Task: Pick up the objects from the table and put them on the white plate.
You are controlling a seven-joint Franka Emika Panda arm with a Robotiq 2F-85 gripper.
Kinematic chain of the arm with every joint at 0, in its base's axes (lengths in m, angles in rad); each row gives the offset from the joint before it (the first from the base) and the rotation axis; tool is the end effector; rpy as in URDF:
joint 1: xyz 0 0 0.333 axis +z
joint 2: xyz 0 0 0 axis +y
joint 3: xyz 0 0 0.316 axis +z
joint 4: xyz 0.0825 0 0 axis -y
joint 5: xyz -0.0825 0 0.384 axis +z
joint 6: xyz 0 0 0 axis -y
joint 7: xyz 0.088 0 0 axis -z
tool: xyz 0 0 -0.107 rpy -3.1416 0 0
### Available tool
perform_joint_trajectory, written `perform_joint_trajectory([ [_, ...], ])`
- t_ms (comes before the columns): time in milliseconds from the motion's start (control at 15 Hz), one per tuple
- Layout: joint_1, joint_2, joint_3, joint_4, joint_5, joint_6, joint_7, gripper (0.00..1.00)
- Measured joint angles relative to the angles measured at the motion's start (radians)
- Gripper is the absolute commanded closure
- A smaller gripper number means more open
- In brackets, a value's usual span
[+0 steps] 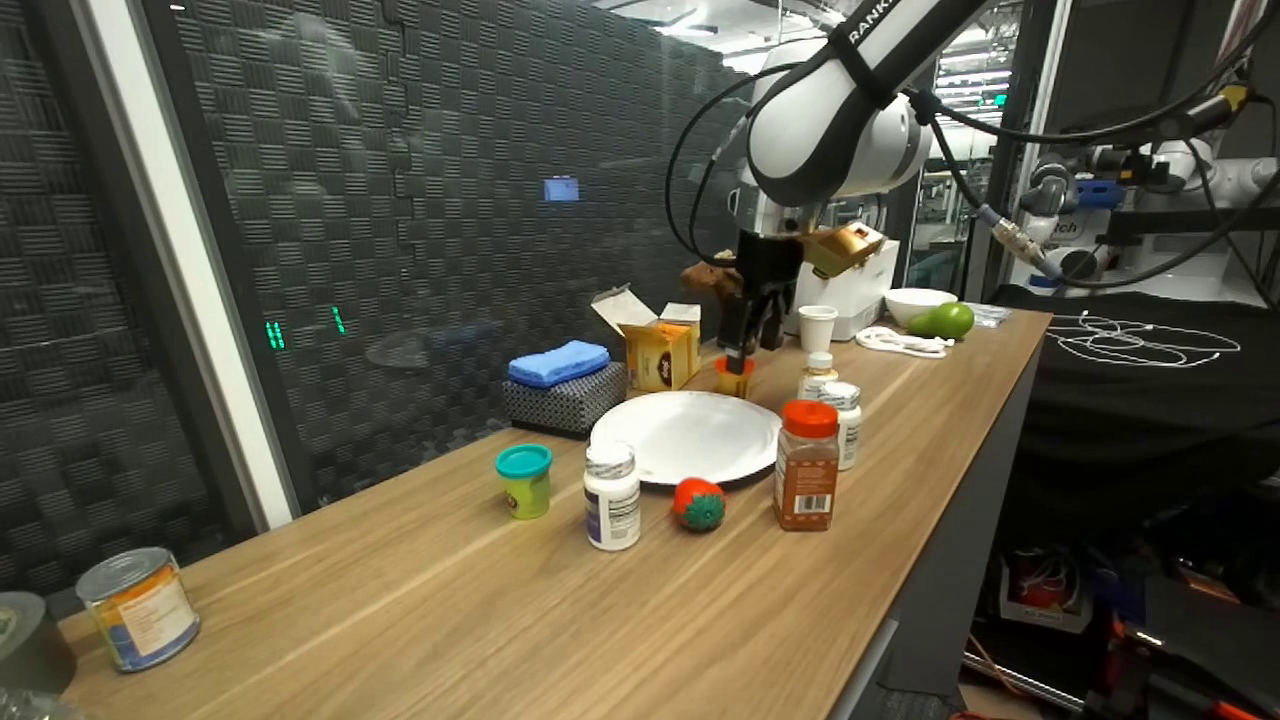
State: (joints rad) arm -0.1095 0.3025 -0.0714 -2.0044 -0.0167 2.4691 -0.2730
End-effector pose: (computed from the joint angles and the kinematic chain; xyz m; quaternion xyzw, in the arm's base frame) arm 0.6072 -0.1092 0.3225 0.9951 0.0544 0.0756 0.0341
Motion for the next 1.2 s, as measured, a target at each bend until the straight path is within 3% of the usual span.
perform_joint_trajectory([
  [333, -0.020, 0.045, 0.017, 0.037, 0.008, -0.008, -0.024, 0.00],
  [400, -0.023, 0.053, 0.021, 0.046, 0.010, -0.010, -0.026, 0.25],
  [467, -0.026, 0.059, 0.024, 0.054, 0.015, -0.012, -0.029, 0.25],
  [867, -0.037, 0.066, 0.042, 0.083, 0.043, -0.049, -0.054, 0.71],
  [1200, -0.037, 0.063, 0.036, 0.120, 0.038, -0.067, -0.047, 0.71],
])
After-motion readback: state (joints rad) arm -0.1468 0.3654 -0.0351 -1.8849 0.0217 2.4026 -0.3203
